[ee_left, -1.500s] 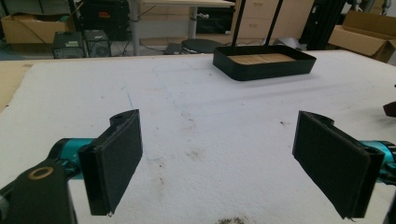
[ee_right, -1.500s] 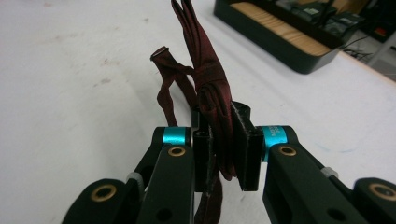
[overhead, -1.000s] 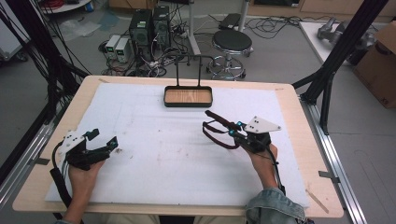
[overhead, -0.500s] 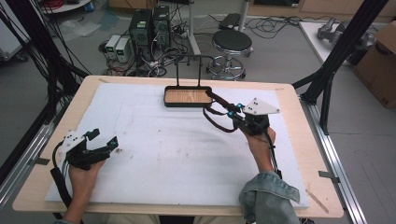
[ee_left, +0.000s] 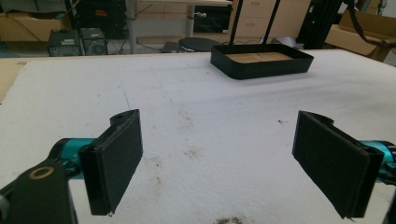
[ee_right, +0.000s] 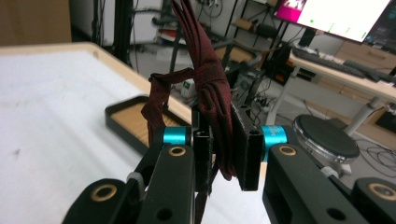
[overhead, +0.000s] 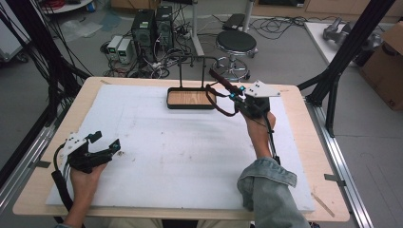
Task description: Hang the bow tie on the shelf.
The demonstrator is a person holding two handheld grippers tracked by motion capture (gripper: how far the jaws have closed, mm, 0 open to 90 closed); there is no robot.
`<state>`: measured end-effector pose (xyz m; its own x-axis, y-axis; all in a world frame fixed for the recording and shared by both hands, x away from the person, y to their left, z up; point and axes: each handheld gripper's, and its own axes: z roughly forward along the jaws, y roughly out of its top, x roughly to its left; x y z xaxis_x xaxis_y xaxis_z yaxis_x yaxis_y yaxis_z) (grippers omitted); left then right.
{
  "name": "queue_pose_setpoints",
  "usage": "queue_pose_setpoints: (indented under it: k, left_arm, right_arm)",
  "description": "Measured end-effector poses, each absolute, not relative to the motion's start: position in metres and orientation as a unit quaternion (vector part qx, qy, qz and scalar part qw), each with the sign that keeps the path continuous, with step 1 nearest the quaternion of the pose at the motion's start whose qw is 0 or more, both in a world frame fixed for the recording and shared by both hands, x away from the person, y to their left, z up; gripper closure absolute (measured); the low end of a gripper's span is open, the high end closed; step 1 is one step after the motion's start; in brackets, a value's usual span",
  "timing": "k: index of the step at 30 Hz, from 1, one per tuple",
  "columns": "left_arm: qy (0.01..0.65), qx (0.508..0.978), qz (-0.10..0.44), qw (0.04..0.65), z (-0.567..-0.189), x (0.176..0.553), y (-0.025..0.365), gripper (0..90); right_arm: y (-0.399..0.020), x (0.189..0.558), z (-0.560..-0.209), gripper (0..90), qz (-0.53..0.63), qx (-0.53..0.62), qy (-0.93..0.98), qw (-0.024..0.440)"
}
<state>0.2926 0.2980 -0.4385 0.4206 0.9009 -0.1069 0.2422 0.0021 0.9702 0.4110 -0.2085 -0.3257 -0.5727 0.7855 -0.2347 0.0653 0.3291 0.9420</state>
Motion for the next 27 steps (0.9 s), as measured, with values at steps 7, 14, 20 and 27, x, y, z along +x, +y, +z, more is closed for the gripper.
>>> queue_pose_setpoints:
  k: [7, 14, 20, 27]
  left_arm:
    - [0.447, 0.640, 0.298, 0.549, -0.439, 0.293, 0.298, 16.5]
    - [0.447, 0.639, 0.298, 0.550, -0.439, 0.291, 0.300, 16.5]
    - [0.448, 0.639, 0.298, 0.550, -0.439, 0.291, 0.300, 16.5]
    - [0.447, 0.639, 0.297, 0.551, -0.439, 0.291, 0.300, 16.5]
  right_arm:
    - [-0.203, 0.429, -0.317, 79.9, 0.504, 0.304, 0.722, 0.365]
    - [-0.198, 0.447, -0.312, 79.9, 0.500, 0.321, 0.710, 0.377]
    - [-0.189, 0.458, -0.311, 79.9, 0.493, 0.321, 0.711, 0.386]
    - [-0.190, 0.472, -0.315, 79.9, 0.480, 0.340, 0.706, 0.394]
